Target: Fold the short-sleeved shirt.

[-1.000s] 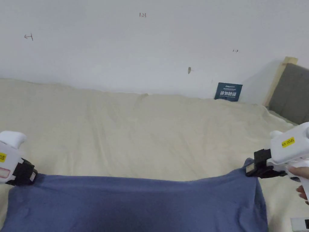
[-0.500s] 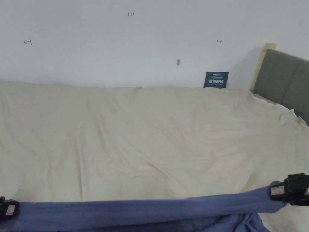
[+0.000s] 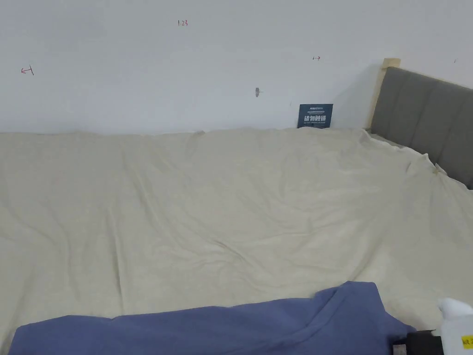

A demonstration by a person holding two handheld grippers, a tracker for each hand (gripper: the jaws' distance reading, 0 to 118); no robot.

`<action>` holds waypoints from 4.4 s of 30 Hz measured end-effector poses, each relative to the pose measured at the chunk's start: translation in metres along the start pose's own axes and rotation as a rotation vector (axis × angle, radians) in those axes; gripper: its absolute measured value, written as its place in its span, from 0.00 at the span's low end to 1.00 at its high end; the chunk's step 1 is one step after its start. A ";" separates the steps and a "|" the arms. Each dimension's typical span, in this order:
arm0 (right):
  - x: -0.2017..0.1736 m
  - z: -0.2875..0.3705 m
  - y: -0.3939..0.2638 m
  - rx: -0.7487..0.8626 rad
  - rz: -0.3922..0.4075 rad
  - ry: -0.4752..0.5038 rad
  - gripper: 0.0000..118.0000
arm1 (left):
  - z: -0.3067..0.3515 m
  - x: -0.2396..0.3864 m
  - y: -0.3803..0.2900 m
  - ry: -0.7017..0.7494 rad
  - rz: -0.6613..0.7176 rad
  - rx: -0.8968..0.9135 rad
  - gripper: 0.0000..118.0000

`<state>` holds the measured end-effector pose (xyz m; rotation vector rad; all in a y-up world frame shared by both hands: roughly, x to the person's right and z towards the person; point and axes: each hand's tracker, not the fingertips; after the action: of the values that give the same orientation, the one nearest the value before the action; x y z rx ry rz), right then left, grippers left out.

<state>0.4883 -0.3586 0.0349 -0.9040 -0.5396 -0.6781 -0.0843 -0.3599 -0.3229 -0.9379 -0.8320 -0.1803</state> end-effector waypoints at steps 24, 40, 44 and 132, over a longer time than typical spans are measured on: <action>-0.214 0.122 -0.081 0.952 0.299 0.127 0.00 | 0.124 0.160 0.016 0.142 -0.176 0.827 0.00; -0.198 0.128 -0.076 0.858 0.256 0.113 0.00 | 0.084 -0.016 0.086 -0.373 0.312 0.031 0.00; -0.202 0.121 -0.074 0.815 0.260 0.115 0.00 | 0.041 -0.071 0.070 -0.286 0.413 -0.045 0.51; -0.191 0.087 -0.070 0.522 0.251 0.206 0.00 | -0.095 0.166 0.104 -0.469 0.046 -0.233 0.00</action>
<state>0.2971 -0.2587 -0.0133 -0.3953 -0.3825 -0.3671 0.1312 -0.3368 -0.3026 -1.2425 -1.2377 -0.0138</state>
